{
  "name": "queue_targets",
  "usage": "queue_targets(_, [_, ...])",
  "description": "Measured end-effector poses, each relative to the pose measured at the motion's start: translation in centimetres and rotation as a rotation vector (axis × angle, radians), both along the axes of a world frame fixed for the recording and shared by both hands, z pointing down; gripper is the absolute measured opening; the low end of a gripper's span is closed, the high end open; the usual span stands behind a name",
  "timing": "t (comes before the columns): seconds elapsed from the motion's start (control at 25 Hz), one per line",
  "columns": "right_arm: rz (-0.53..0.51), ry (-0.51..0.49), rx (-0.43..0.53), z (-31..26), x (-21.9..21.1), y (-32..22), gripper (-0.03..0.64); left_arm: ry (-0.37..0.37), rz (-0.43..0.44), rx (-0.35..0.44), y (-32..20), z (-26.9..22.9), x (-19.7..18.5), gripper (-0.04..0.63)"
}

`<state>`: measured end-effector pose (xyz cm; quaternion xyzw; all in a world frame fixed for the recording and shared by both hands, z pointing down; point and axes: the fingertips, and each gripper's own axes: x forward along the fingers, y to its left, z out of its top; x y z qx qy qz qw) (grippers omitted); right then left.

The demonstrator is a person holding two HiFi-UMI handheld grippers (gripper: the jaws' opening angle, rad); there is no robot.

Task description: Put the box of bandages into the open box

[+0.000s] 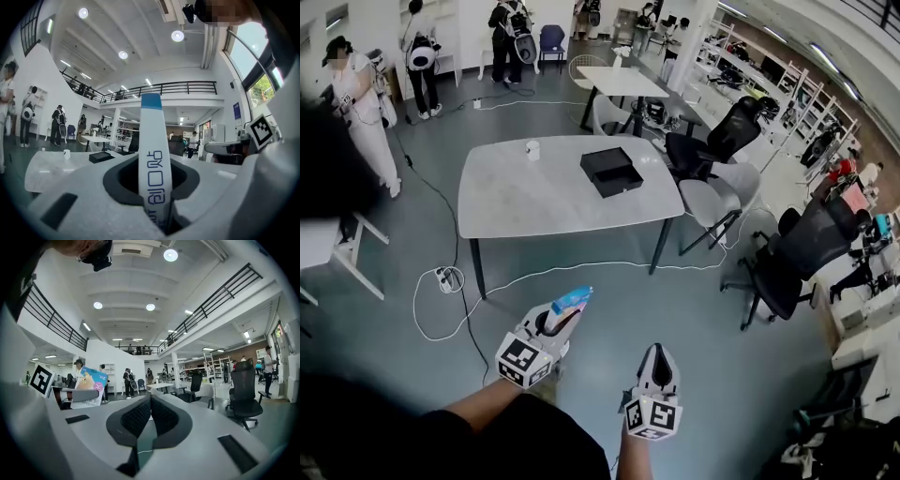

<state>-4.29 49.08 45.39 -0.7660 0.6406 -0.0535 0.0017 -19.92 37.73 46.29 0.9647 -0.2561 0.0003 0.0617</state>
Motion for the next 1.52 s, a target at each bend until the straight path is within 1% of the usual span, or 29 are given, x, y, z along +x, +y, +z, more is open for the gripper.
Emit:
queue_targets(0.28, [0.026,-0.004,-0.037,0.7,4.0,-9.0,0.011,0.007,0.029,-0.02,-9.2,0.8,4.4,0.087])
queue_targets(0.48, [0.029,-0.024,-0.064,0.3,6.6,-17.3,0.011,-0.009,0.078,-0.069,-16.4,0.9,8.0,0.087])
queue_targets(0.6, [0.045,-0.022,-0.076,-0.2,8.4,-22.3,0.011,-0.005,0.1,-0.107,-20.2,1.4,9.8,0.087])
queue_targets(0.72, [0.047,-0.021,-0.088,-0.5,9.1,-26.8,0.011,-0.002,0.136,-0.136,-23.9,1.9,11.2,0.087])
queue_targets(0.8, [0.037,-0.015,-0.099,-0.5,9.4,-29.1,0.011,0.0,0.154,-0.138,-26.1,2.1,12.0,0.087])
queue_targets(0.96, [0.065,0.003,-0.103,0.1,10.7,-33.0,0.011,0.009,0.171,-0.113,-30.8,1.8,13.4,0.087])
queue_targets(1.08, [0.064,0.001,-0.125,1.1,10.8,-35.0,0.011,0.011,0.167,-0.122,-33.5,2.0,13.8,0.087])
queue_targets(1.24, [0.034,-0.007,-0.132,1.7,10.8,-36.9,0.011,0.004,0.148,-0.132,-35.7,2.5,14.0,0.087])
queue_targets(1.52, [0.028,-0.019,-0.128,3.0,12.0,-41.2,0.011,0.005,0.125,-0.163,-38.3,3.5,14.7,0.087])
